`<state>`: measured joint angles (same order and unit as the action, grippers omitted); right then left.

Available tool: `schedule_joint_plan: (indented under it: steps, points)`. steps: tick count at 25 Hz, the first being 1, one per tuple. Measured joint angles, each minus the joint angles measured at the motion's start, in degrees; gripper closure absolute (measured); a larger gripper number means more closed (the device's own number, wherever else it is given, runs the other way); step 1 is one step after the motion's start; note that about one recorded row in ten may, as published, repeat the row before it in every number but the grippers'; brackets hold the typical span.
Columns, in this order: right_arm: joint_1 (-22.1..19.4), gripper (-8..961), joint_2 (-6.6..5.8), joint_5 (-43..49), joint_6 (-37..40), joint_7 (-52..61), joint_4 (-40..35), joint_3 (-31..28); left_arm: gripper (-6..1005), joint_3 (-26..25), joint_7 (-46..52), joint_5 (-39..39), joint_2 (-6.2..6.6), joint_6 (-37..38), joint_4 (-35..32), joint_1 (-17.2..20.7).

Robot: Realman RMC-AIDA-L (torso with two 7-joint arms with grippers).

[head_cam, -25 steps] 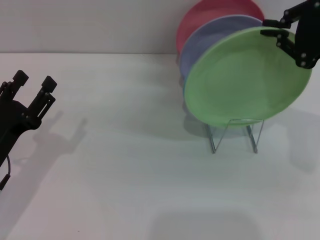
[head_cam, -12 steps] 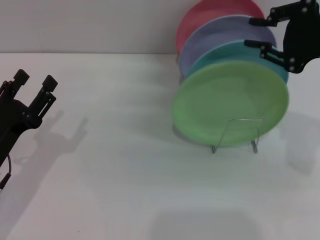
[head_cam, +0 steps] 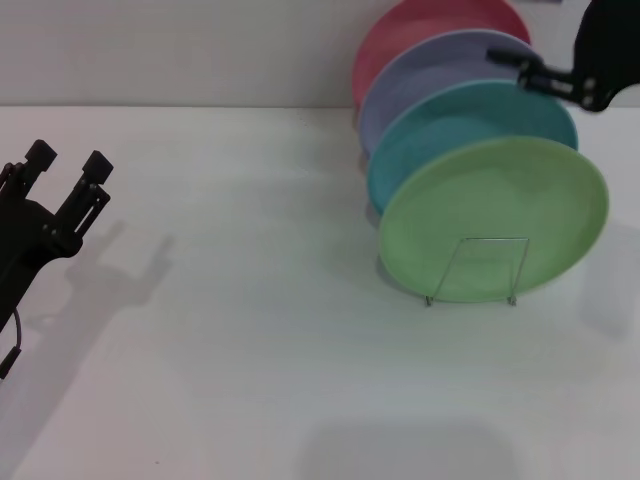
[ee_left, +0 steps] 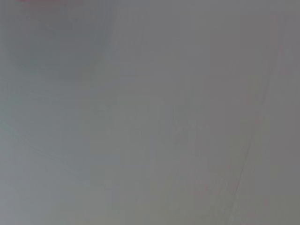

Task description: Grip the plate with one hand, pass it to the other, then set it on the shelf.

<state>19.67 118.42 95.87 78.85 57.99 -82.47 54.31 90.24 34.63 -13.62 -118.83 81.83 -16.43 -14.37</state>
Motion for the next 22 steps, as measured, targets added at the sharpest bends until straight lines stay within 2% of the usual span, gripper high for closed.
schedule_joint_plan:
  steps: [7, 13, 18, 22]
  points:
    - [1.84, 452, 0.47, -10.57, -1.71, 1.73, 8.3, -5.29, 267, -0.66, 0.0, 0.02, 0.02, 0.3, 0.0, -0.04]
    - [2.62, 453, 0.4, -21.98, -1.86, 6.96, 20.86, -10.49, 267, -1.24, -0.5, 1.42, 0.15, 0.7, -0.05, 0.3]
    - [0.9, 452, 0.38, -30.25, -0.76, 9.23, 29.9, -14.04, 267, -1.95, -0.59, 1.73, 0.17, 1.21, -0.05, 0.64]
    - [-1.18, 451, 0.07, -37.15, 1.26, 9.66, 37.83, -16.82, 268, -5.35, -0.76, 2.5, 0.18, 4.89, 0.07, 2.71]
